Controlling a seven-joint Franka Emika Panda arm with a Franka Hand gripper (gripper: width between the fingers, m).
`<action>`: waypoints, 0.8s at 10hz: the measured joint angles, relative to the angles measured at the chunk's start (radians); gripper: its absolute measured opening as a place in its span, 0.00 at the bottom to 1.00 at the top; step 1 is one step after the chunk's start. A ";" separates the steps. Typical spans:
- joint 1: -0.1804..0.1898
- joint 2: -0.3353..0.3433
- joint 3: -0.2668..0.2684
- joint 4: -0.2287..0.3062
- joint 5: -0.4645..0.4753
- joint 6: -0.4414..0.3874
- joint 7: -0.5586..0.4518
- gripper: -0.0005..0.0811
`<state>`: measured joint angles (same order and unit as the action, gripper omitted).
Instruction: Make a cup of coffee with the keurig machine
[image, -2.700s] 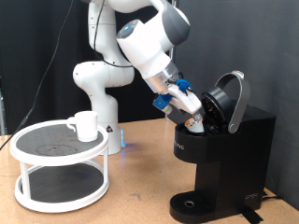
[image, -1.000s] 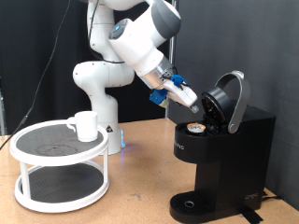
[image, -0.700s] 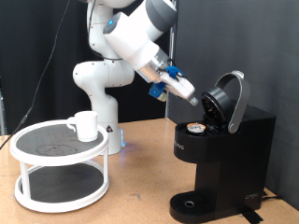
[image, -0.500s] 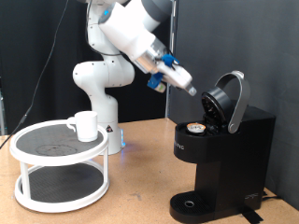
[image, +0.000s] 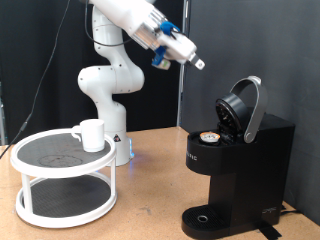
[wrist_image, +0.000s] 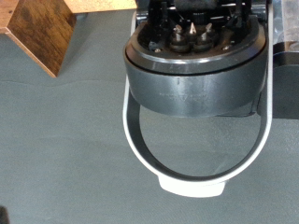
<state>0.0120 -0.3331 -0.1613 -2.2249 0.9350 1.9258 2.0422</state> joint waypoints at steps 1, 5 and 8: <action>0.000 0.000 0.002 -0.002 -0.002 0.006 -0.001 0.91; 0.007 0.000 0.116 0.027 -0.096 0.159 0.050 0.91; 0.011 0.013 0.214 0.095 -0.276 0.150 0.156 0.91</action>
<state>0.0235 -0.3204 0.0523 -2.1304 0.6587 2.0759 2.1978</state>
